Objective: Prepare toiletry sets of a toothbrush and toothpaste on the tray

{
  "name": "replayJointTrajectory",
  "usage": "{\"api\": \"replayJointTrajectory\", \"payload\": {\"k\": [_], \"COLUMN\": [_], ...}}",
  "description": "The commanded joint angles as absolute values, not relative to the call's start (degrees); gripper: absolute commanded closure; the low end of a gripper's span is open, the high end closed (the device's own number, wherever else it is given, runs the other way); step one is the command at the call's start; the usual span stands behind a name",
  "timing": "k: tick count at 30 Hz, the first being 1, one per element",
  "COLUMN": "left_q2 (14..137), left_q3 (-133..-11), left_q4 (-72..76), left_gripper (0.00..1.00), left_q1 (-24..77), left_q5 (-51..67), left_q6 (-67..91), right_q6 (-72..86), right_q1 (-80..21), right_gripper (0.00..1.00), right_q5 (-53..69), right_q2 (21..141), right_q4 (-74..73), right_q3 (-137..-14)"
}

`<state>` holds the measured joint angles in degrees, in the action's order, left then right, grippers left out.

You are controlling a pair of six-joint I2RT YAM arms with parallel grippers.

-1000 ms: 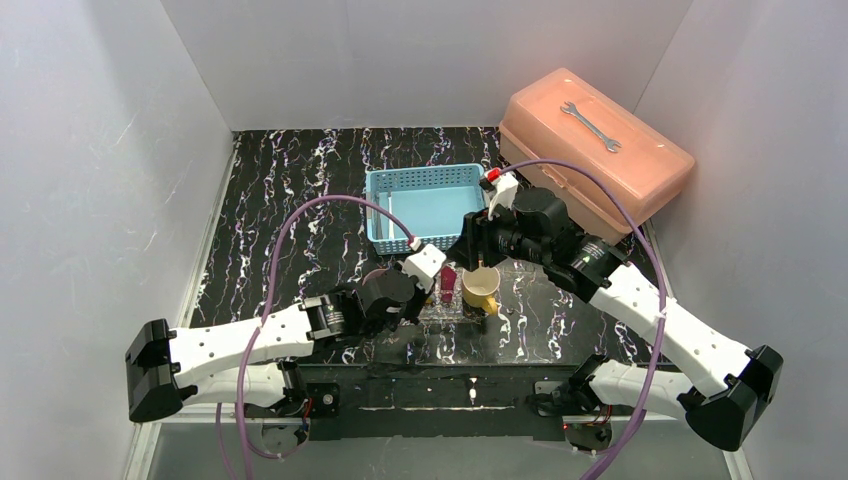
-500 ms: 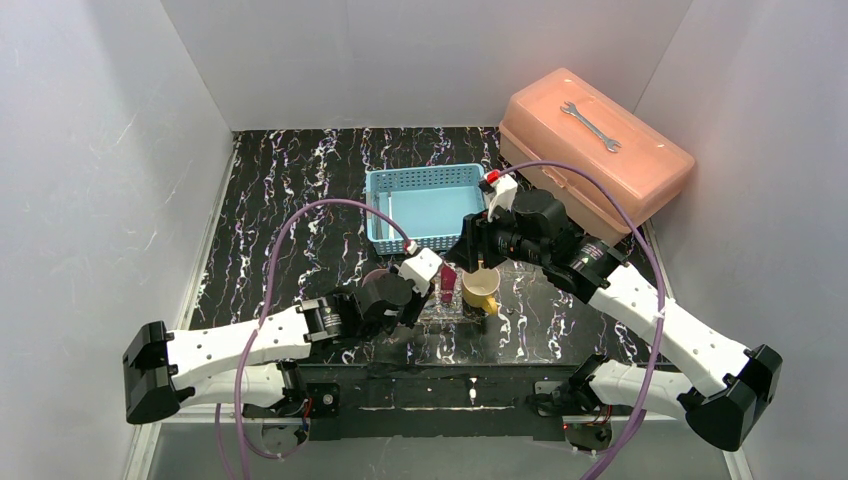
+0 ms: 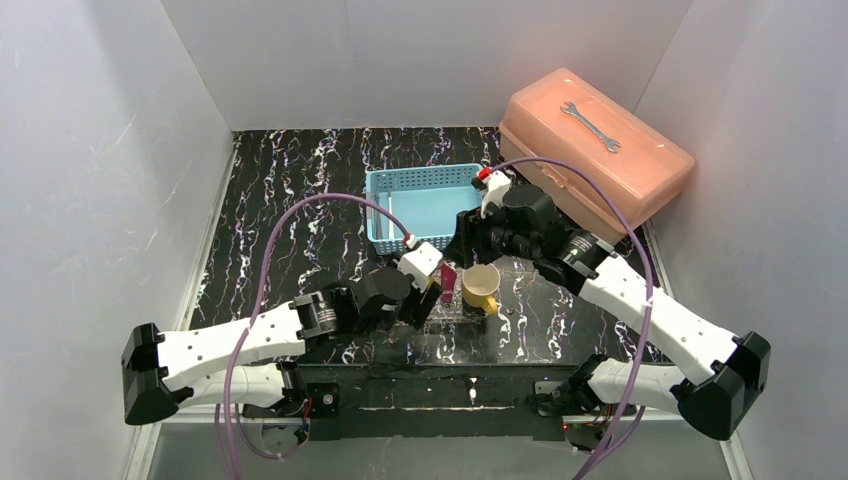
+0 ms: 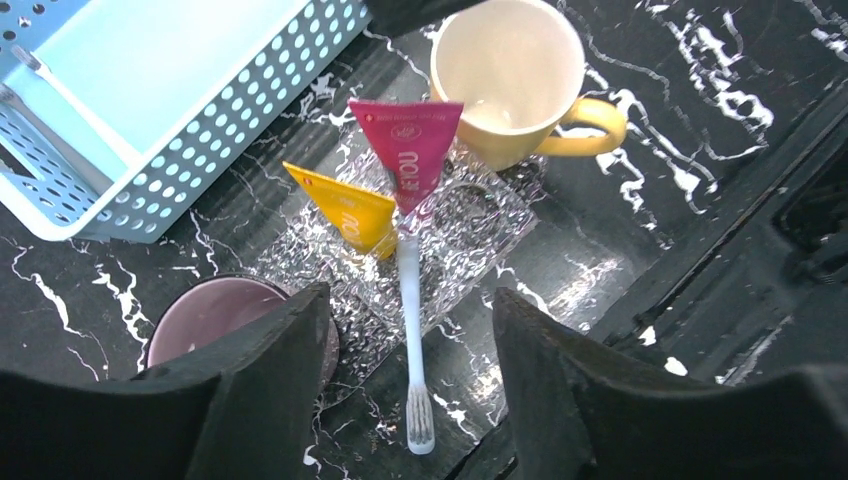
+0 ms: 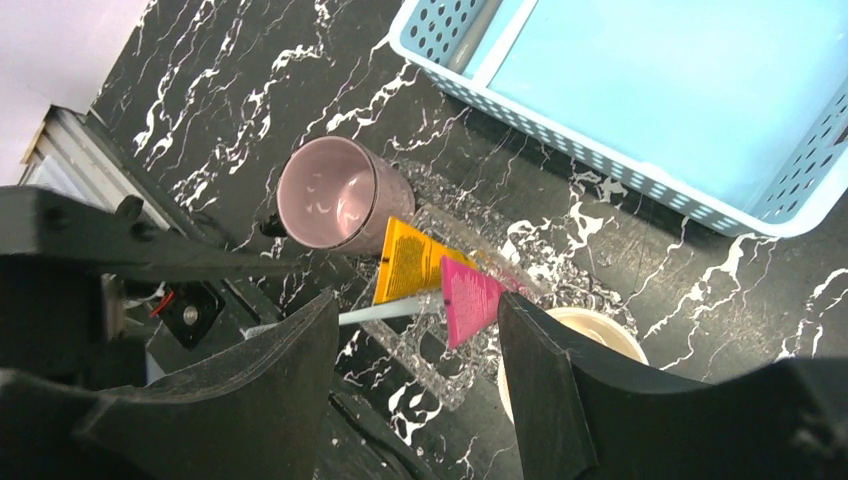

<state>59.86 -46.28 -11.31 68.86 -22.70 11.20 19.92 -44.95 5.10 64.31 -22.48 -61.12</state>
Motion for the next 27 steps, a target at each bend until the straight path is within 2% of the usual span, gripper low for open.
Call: {"api": "replayJointTrajectory", "payload": {"k": [1,14,21,27], "left_q2": [58.18,59.67,58.69,54.97], "left_q3": [-51.67,-63.37,-64.68,-65.40], "left_q4": [-15.94,-29.03,-31.96,-36.38], "left_gripper": [0.37,0.13,0.07,0.03], "left_q1": [69.17,69.09,66.98,53.08], "left_q5": [-21.71,-26.83,-27.46,-19.24], "left_q6": [11.43,9.94,11.16,15.51], "right_q6": [18.17,15.73,15.74,15.71], "right_q1": [-44.56,-44.55,-44.79,-46.02], "right_gripper": [0.33,0.31,0.30,0.31], "right_q5": [2.23,0.30,0.35,-4.73], "right_q2": [67.80,84.34,93.42,108.42], "right_q4": [-21.83,-24.25,-25.61,-28.30], "right_q3": [-67.14,-79.61,-87.15,-99.22]}}
